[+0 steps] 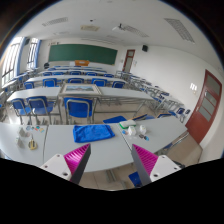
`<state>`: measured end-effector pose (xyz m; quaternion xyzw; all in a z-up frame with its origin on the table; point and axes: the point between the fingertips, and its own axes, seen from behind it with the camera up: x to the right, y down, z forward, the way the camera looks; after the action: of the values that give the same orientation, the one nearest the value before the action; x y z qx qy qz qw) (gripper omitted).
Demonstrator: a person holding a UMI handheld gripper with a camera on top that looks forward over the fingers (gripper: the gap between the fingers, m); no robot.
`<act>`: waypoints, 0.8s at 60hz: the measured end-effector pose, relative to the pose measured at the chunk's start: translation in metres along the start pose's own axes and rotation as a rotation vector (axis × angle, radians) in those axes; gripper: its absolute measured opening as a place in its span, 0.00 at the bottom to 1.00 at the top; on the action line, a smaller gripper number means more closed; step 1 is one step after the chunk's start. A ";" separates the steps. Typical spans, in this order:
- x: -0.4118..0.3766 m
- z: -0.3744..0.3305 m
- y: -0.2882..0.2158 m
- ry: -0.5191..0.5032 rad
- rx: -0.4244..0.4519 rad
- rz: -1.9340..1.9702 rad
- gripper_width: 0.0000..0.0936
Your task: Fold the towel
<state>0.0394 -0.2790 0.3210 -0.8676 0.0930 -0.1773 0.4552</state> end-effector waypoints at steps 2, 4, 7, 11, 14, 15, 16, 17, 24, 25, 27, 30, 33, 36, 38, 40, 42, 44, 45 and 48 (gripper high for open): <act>0.001 -0.001 0.005 0.006 -0.012 0.001 0.91; 0.001 -0.001 0.010 0.011 -0.021 0.006 0.91; -0.005 0.002 0.021 0.020 -0.039 0.011 0.91; -0.028 0.011 0.039 0.020 -0.061 0.014 0.91; -0.047 0.023 0.051 0.006 -0.080 0.011 0.91; -0.054 0.026 0.055 -0.004 -0.084 0.009 0.91; -0.061 0.030 0.058 -0.014 -0.086 0.008 0.91; -0.068 0.035 0.061 -0.025 -0.087 0.006 0.91; -0.129 0.080 0.079 -0.130 -0.094 -0.029 0.91; -0.138 0.089 0.079 -0.147 -0.090 -0.036 0.91; -0.156 0.107 0.080 -0.182 -0.078 -0.048 0.92; -0.179 0.139 0.078 -0.221 -0.055 -0.065 0.91; -0.199 0.174 0.076 -0.248 -0.039 -0.088 0.91; -0.214 0.209 0.072 -0.265 -0.027 -0.110 0.91; -0.224 0.234 0.070 -0.277 -0.021 -0.124 0.91; -0.233 0.257 0.067 -0.288 -0.016 -0.137 0.91; -0.242 0.279 0.066 -0.297 -0.020 -0.149 0.91; -0.250 0.299 0.065 -0.307 -0.027 -0.160 0.91; -0.254 0.308 0.063 -0.313 -0.028 -0.164 0.91; -0.265 0.335 0.061 -0.332 -0.034 -0.172 0.91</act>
<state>-0.0728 0.0252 0.0373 -0.8972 -0.0552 -0.0683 0.4328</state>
